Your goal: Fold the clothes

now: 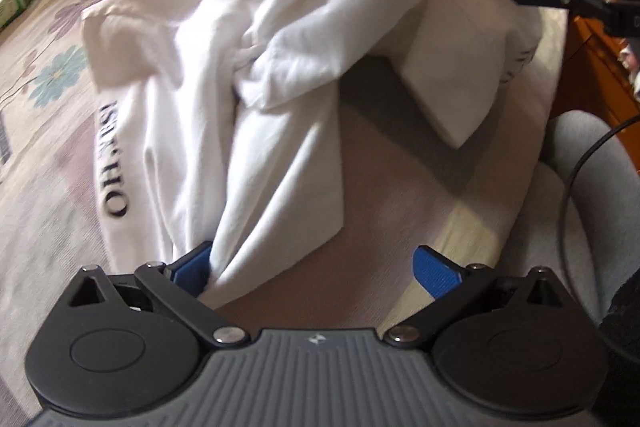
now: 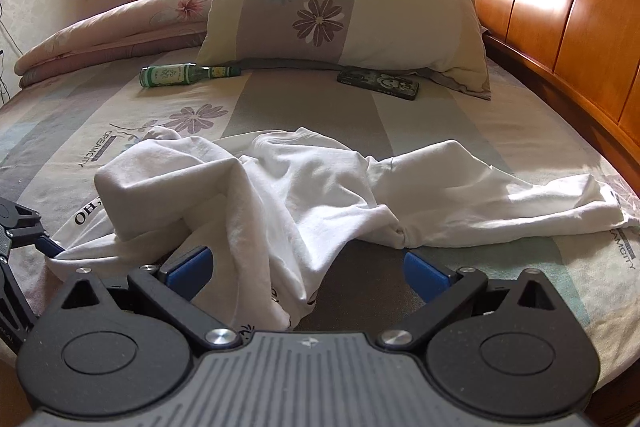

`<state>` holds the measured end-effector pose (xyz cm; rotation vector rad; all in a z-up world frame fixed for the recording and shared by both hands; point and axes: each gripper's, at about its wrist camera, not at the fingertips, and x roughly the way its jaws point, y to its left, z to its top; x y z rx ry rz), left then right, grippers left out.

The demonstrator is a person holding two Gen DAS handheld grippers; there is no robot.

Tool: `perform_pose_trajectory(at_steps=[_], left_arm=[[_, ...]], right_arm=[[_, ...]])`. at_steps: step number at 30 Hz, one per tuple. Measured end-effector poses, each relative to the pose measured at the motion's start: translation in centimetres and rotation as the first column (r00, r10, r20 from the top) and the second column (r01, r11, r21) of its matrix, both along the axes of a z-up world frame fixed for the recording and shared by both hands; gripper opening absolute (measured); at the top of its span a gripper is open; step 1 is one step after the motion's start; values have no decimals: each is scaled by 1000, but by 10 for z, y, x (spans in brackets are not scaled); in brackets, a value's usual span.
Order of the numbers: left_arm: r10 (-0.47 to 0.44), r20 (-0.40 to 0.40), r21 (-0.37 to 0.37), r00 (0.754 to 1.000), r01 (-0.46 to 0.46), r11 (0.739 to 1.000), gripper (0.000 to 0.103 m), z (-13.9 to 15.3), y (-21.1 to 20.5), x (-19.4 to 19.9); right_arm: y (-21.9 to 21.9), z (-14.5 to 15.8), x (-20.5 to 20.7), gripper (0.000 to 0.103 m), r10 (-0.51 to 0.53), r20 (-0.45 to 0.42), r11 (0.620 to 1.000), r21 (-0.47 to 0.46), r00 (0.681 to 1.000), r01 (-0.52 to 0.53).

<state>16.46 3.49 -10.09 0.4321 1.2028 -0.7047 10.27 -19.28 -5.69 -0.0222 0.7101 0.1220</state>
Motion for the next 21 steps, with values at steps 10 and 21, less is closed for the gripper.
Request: perform_pose_trajectory(at_steps=[10,21], left_arm=[[295,162,265,942,-329,906,102,9,94,14],[128,97,-50,987,-123,991,102,52,40,-23]], right_arm=[[-6,3,-5,103,-9,15,999,34,1000,8],[37,15,-5,103,113,52,994,7,992,-113]])
